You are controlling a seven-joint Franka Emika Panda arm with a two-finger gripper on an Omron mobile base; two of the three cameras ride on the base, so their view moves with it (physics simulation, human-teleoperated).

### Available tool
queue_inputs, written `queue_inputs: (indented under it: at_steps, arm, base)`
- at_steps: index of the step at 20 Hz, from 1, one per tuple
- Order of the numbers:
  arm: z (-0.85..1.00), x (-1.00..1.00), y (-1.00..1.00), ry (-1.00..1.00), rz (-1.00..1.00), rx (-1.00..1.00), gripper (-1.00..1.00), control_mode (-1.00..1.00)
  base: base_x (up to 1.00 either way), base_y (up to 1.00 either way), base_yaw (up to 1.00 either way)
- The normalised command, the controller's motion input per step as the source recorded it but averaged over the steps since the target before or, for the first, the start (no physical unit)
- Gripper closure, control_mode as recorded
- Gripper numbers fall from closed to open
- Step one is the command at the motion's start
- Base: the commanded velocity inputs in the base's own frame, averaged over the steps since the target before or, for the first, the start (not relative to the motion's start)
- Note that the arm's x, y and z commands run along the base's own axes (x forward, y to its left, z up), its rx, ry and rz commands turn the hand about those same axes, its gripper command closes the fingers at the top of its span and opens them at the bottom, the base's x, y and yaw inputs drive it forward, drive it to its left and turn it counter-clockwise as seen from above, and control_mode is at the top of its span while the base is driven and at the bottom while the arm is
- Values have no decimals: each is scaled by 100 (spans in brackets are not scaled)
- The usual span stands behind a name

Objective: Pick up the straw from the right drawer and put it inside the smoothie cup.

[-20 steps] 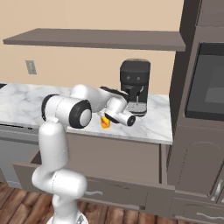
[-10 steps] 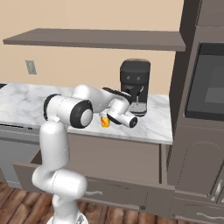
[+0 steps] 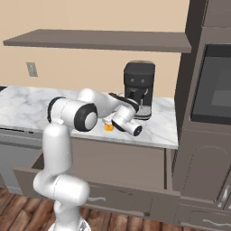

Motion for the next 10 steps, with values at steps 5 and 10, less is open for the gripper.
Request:
queue_inputs:
  at_steps: [5,10]
  arm:
    - [0,0,0,-7,0,0,-100,-100]
    - [0,0,0,-8,0,0,-100,-100]
  base:
    - [0,0,0]
    - [0,0,0]
